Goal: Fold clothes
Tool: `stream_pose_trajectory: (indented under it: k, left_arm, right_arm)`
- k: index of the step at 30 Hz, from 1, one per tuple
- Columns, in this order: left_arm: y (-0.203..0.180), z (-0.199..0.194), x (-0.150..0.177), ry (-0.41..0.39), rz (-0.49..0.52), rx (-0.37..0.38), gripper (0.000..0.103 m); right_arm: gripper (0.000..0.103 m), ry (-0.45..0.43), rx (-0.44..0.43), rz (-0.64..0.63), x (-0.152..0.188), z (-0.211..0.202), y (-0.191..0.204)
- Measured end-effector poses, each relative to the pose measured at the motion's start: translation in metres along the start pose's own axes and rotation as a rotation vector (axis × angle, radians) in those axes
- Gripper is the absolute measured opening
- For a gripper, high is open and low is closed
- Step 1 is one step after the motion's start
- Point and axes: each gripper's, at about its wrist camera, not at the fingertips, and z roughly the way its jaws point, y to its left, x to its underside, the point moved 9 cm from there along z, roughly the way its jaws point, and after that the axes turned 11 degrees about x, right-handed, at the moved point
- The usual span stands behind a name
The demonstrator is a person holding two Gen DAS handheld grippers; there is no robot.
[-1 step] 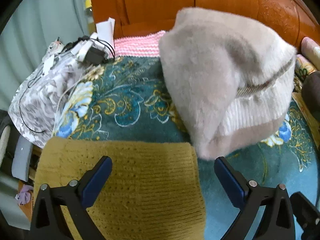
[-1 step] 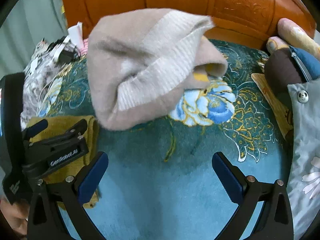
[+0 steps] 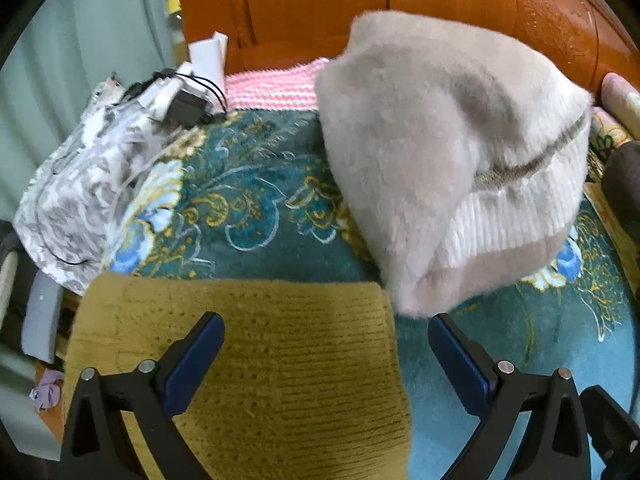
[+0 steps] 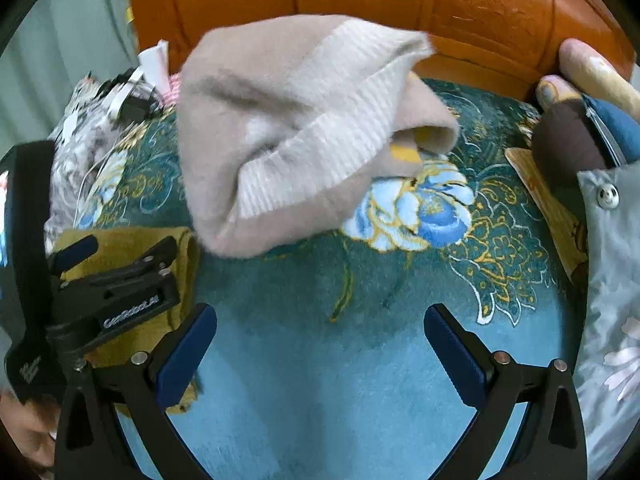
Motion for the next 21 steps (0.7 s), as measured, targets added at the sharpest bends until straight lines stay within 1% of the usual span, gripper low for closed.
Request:
stream_pose_trajectory:
  k: [2, 6, 8, 10, 13, 15, 21]
  left_arm:
    - [-0.004, -0.003, -0.005, -0.017, -0.019, 0.045, 0.103]
    - [-0.012, -0.004, 0.006, -0.034, -0.032, 0.089, 0.103]
    - [-0.013, 0.004, 0.006, -0.005, -0.014, 0.074, 0.103]
    - [-0.010, 0.008, 0.001, 0.003, 0.010, 0.074, 0.103]
    - [-0.009, 0.012, -0.001, 0.008, 0.009, 0.108, 0.103]
    - [-0.012, 0.010, -0.002, 0.015, 0.008, 0.116, 0.103]
    - [-0.012, 0.012, 0.004, 0.029, 0.017, 0.132, 0.103]
  right_arm:
    - [0.103, -0.002, 0.018, -0.013, 0.000, 0.001, 0.001]
    - [0.103, -0.005, 0.054, -0.040, 0.001, 0.004, 0.002]
    - [0.103, -0.007, 0.073, -0.054, 0.002, 0.005, 0.003]
    - [0.103, -0.008, 0.091, -0.067, 0.002, 0.007, 0.004]
    - [0.103, -0.011, 0.118, -0.087, 0.002, 0.009, 0.005]
    - [0.103, -0.011, 0.132, -0.100, 0.002, 0.010, 0.006]
    - [0.103, -0.003, 0.135, -0.135, 0.003, 0.011, 0.014]
